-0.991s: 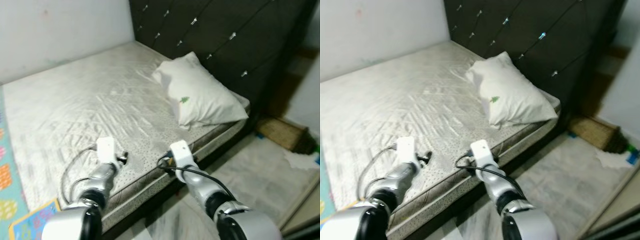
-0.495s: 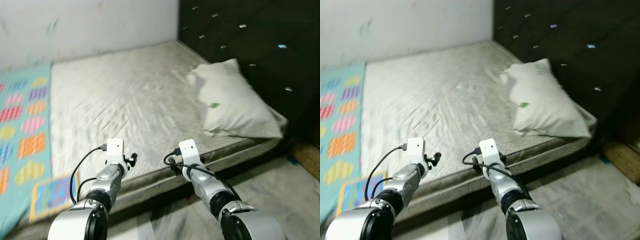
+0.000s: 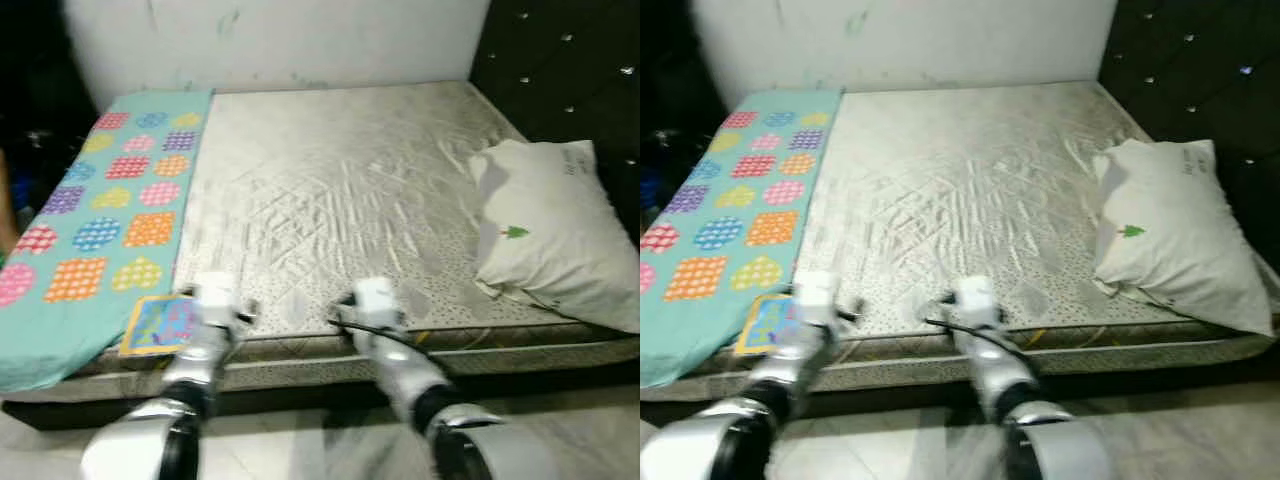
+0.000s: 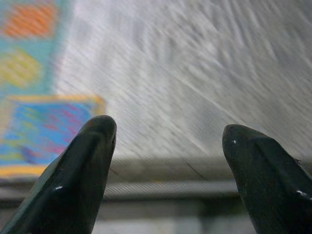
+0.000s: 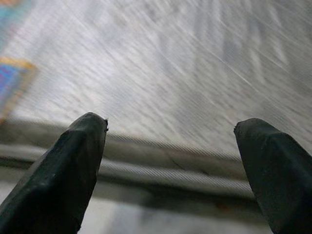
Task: Clean up the room
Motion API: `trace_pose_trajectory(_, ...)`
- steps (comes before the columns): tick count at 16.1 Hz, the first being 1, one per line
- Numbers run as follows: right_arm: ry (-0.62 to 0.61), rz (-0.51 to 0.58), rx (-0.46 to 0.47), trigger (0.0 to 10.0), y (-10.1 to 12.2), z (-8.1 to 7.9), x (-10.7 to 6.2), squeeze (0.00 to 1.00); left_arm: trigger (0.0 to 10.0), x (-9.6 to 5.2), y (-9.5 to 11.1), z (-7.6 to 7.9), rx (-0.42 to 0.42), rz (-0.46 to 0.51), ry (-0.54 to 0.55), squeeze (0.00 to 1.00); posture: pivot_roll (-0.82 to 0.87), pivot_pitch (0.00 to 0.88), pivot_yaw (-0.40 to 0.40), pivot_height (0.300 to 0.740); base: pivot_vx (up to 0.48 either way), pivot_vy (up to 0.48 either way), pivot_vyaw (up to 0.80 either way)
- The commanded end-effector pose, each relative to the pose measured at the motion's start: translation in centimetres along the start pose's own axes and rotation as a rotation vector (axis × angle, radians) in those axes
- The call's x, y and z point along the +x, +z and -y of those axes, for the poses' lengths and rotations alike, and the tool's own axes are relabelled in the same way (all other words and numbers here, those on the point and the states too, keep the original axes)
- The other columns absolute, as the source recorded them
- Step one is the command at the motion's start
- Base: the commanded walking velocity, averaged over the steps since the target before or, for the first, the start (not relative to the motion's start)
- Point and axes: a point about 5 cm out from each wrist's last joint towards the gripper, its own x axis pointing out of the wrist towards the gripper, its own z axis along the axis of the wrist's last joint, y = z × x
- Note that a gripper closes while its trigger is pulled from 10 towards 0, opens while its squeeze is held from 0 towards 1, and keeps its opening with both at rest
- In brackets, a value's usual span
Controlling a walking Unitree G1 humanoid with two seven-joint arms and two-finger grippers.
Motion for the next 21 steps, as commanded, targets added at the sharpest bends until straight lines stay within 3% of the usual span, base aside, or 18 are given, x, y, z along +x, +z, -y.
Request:
trace_pose_trajectory(1,-0.04,0.091,0.047,10.0,2.1,1.7,0.3,0.0,10.0,0.4,3.1,0.7,0.019,0.142,-0.058,0.0,-0.11,0.0,0.028,0.74,0.0,0.0,0.0)
trace_pose_trajectory(5,-0.07,0.286,0.069,10.0,4.9,4.1,0.0,0.0,10.0,-0.1,5.9,-2.0,0.026,0.325,-0.043,0.0,-0.11,0.0,0.031,0.74,0.0,0.0,0.0)
trace_pose_trajectory(9,-0.165,0.491,0.027,10.0,6.9,8.0,-1.7,0.0,10.0,-2.8,6.4,-4.8,0.14,0.534,-0.009,0.0,-0.11,0.0,0.027,0.74,0.0,0.0,0.0)
trace_pose_trajectory(12,-0.195,0.573,0.014,10.0,7.4,9.8,-3.2,0.0,10.0,-5.2,6.4,-5.9,0.149,0.615,0.04,0.0,-0.1,0.0,0.023,0.74,0.0,0.0,0.0)
trace_pose_trajectory(14,-0.203,0.598,-0.042,10.0,7.1,11.0,-4.6,0.0,10.0,-6.5,5.4,-6.3,0.183,0.613,0.04,0.0,-0.09,0.0,0.006,0.74,0.0,0.0,0.0)
trace_pose_trajectory(16,-0.208,0.578,-0.143,10.0,5.6,12.6,-6.3,0.0,10.0,-7.7,2.8,-7.9,0.126,0.534,0.096,0.0,-0.09,0.0,-0.008,0.74,0.0,0.0,0.0)
trace_pose_trajectory(18,-0.216,0.486,-0.143,10.0,2.9,14.0,-7.8,0.0,10.0,-9.0,0.4,-8.6,0.162,0.447,0.093,0.0,-0.08,0.0,-0.027,0.74,0.0,0.0,0.0)
trace_pose_trajectory(21,-0.185,0.437,-0.116,10.0,1.8,13.6,-8.7,0.0,10.0,-10.9,-0.2,-9.6,0.157,0.422,0.111,0.0,-0.06,0.0,-0.045,0.74,0.0,0.0,0.0)
